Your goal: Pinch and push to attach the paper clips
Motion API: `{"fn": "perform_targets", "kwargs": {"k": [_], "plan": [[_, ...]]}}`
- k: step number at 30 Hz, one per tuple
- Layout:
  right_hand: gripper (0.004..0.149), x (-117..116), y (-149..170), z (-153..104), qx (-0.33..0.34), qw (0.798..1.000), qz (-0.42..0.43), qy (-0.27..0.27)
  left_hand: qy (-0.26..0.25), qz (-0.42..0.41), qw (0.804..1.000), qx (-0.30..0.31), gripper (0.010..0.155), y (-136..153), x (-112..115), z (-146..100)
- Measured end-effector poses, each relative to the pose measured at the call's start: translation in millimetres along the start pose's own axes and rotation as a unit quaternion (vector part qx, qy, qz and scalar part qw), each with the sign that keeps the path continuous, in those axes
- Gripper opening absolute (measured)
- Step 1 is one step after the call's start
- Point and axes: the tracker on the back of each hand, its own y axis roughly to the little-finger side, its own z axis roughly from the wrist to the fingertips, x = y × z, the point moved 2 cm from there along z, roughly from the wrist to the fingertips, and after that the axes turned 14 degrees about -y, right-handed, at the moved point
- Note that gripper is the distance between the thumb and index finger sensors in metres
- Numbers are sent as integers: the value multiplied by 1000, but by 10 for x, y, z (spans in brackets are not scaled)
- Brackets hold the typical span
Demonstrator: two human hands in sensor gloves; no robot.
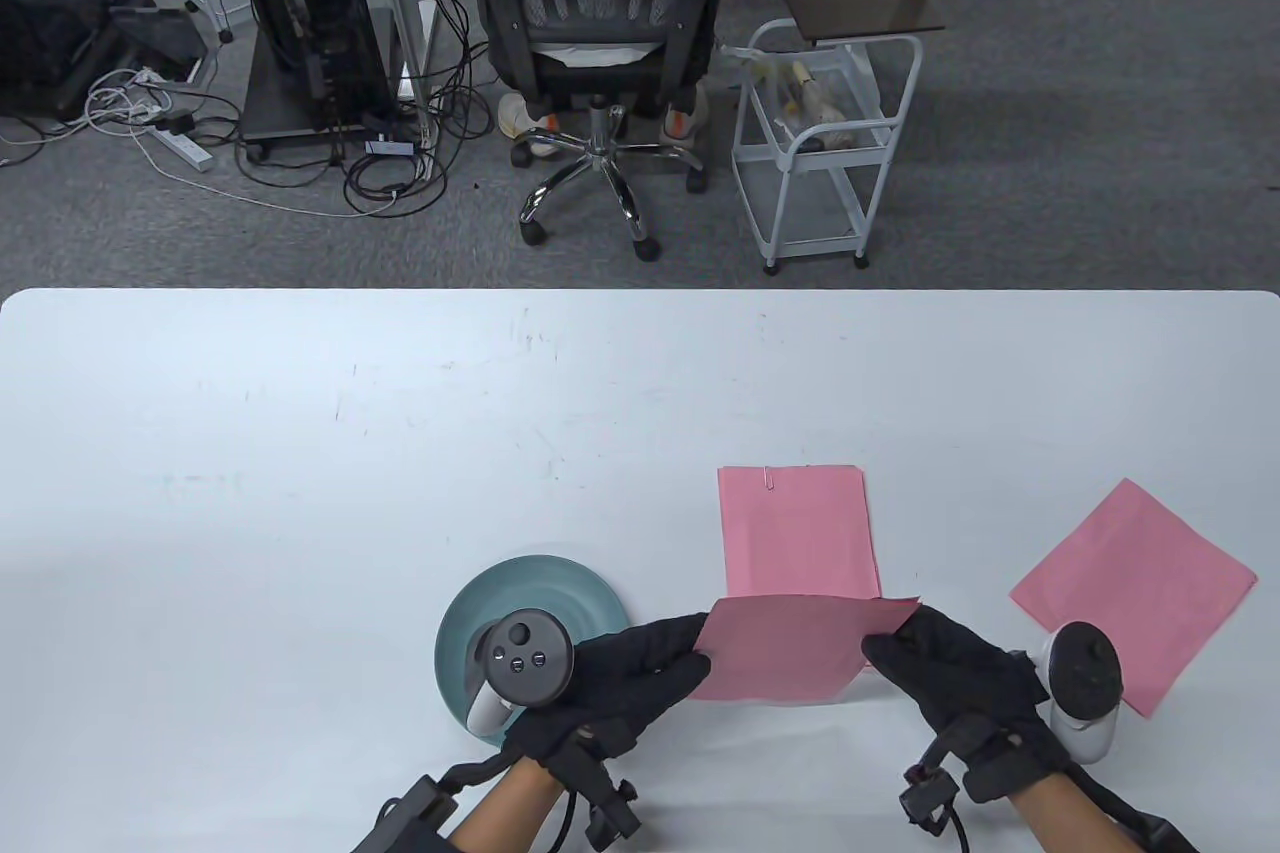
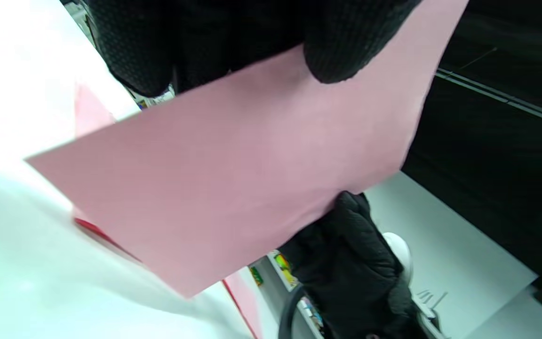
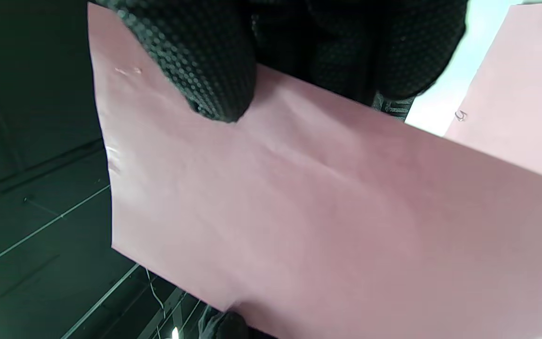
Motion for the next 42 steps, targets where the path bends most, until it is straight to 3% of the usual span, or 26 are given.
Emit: {"fn": "perform_targets", "kwargs": {"k": [9,14,19,23,28,34,38,40,42], "plan": [[41,-101,104,45,-14,999,5,-42,26,84,996,1,47,-6,56,1],[37,-109,60,46,1,999,8,-40,19,77,997,8,43,-58,30,-2],[45,-121,136,77,1,997,42,-71,21,63,998,5,47,-37,45,-6],[45,-132,194,114,-6,995,69,-74,9,70,998,5,43,-60,57,-7],[39,-146,190,112,-18,998,45,-50,-2,65,998,-7,42,-49,37,-7],[38,-155,202,107,-38,997,61,-26,-1,21,999,-39,44,-6,-2,14],[38,-101,253,92,-61,994,87,-3,-42,55,996,-56,46,-30,-285,37],[38,-62,279,88,-68,994,90,4,-79,115,988,-65,44,-50,-525,24],[38,-34,301,95,-73,993,90,6,-90,225,968,-73,43,-73,-710,-1]]}}
